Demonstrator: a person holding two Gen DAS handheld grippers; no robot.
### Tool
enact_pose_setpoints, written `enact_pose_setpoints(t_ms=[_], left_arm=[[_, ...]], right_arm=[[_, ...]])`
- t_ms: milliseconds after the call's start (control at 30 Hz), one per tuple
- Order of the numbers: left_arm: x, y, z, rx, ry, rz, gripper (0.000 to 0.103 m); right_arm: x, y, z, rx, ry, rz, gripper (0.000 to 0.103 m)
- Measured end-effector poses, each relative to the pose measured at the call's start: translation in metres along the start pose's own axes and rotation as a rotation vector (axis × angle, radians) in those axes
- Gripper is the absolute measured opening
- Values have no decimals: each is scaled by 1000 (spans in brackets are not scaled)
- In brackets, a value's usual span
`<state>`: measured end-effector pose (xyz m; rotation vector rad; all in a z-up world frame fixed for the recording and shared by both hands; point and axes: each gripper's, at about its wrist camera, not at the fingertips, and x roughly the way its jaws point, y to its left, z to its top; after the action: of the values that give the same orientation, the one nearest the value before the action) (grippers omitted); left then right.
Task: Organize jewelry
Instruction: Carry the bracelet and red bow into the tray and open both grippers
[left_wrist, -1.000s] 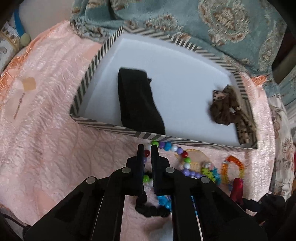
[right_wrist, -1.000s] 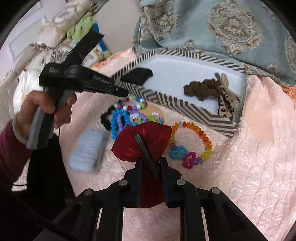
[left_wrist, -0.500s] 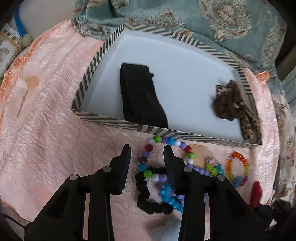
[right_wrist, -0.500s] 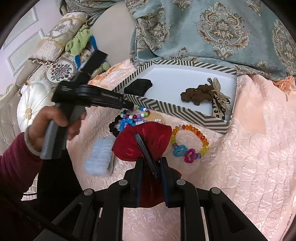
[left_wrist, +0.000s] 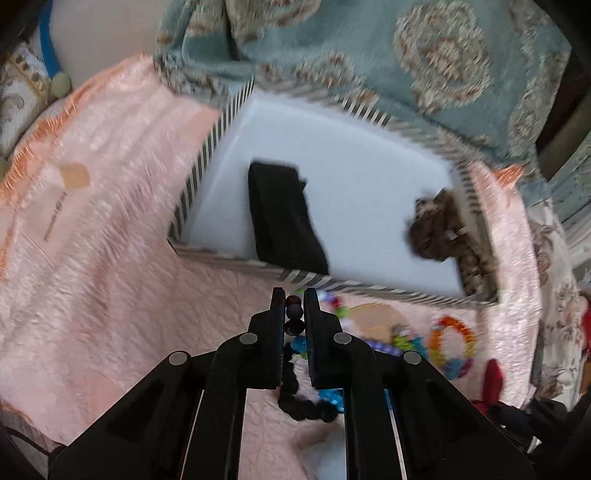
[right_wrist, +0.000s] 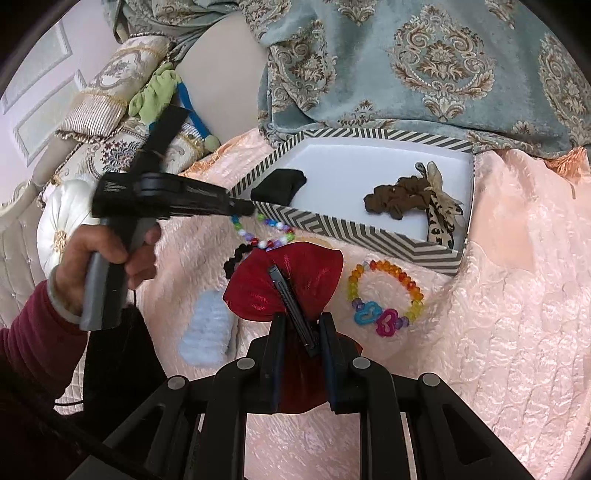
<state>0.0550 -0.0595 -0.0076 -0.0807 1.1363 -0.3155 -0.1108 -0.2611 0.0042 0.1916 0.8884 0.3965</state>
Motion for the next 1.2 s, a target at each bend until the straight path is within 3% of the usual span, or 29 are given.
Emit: enact_pose_setpoints(t_ms=[367,733,1200], left_arm=[[-53,-22,10,58,-103,-8,8],[-39,-43,24,74,-102,1,8],[-20,-73,58,111,-105,-4,8]], right_arm=[[-2,-2,24,56,-37,-51,17],[19,-10,62,99,-58,-113,17],[46,-40,93,194,-51,-130,17]])
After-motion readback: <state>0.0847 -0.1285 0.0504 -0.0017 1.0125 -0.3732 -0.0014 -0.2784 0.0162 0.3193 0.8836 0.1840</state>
